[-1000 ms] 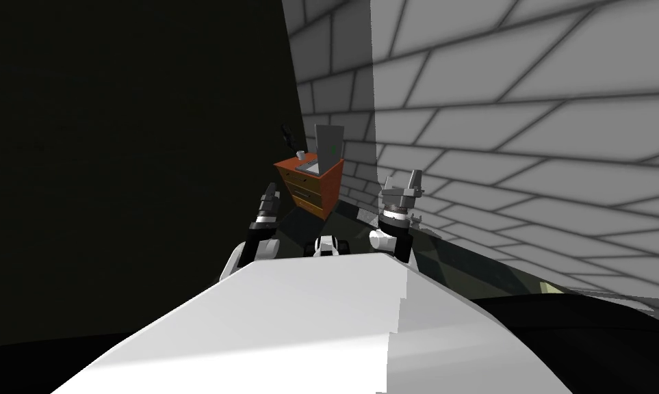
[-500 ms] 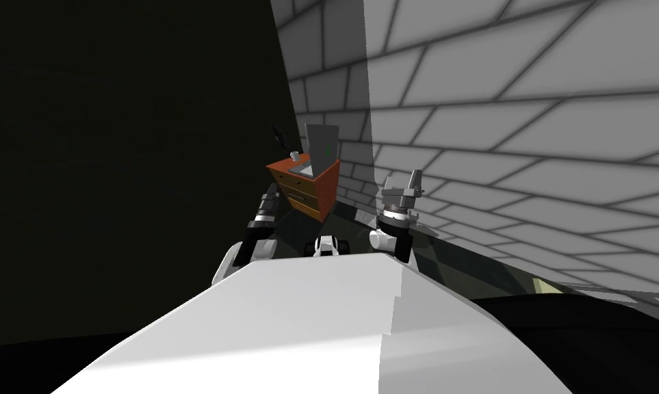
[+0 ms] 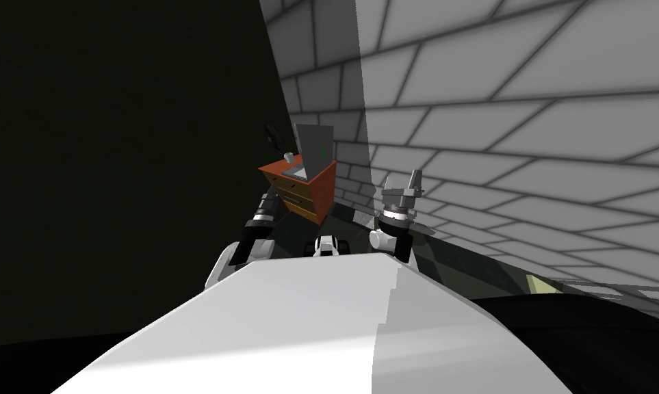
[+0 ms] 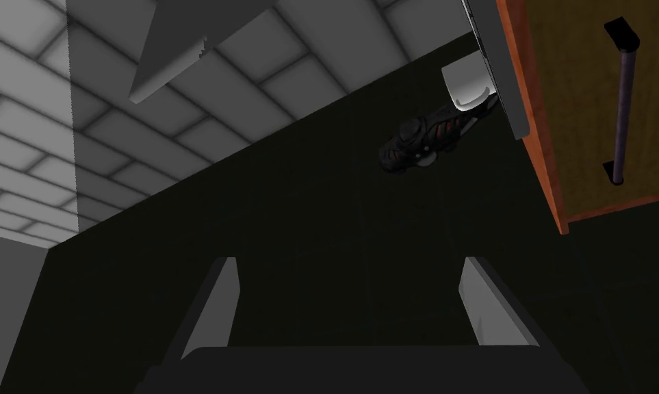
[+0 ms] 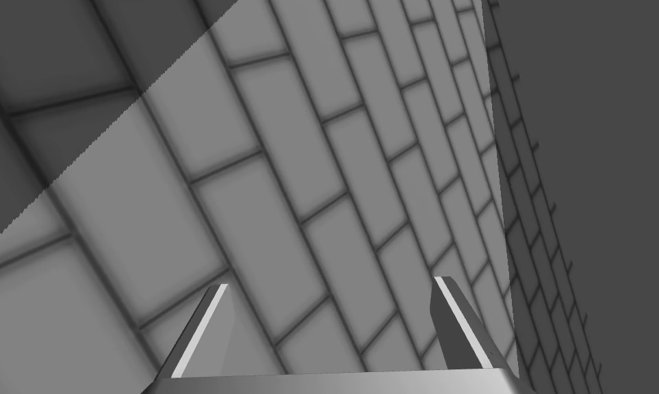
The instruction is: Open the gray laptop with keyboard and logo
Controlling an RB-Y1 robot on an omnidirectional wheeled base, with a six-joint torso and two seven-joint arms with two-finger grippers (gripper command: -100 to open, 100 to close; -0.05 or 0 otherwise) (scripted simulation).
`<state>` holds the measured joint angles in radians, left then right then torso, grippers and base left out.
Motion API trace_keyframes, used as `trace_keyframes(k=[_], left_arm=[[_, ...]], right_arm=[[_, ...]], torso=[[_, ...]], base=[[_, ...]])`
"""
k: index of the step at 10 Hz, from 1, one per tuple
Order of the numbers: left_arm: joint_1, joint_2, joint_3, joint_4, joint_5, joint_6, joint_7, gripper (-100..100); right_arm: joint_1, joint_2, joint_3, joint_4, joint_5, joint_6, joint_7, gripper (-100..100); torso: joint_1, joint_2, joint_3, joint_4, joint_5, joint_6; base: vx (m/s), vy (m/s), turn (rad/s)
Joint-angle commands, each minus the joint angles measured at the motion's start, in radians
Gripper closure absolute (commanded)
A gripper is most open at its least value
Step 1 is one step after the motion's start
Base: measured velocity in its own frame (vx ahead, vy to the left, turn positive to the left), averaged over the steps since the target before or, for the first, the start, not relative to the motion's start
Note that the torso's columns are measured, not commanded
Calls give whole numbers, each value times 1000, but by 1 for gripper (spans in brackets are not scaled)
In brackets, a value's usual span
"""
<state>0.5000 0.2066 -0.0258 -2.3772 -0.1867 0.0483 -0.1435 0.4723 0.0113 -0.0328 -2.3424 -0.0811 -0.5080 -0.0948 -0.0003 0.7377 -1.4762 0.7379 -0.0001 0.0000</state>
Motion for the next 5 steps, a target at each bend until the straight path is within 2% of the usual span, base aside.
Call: trace_keyframes(k=[1, 5], left_arm=[[2, 16, 4, -21, -10, 62, -3, -100], [7, 56, 8, -39, -26, 151, -9, -100]], right_arm=[[0, 0, 0, 0, 0, 0, 0, 0], [0, 0, 0, 0, 0, 0, 0, 0]], torso=[[1, 0, 0, 0, 0, 0], [0, 1, 0, 0, 0, 0]], base=[[86, -39, -61], [78, -48, -53]])
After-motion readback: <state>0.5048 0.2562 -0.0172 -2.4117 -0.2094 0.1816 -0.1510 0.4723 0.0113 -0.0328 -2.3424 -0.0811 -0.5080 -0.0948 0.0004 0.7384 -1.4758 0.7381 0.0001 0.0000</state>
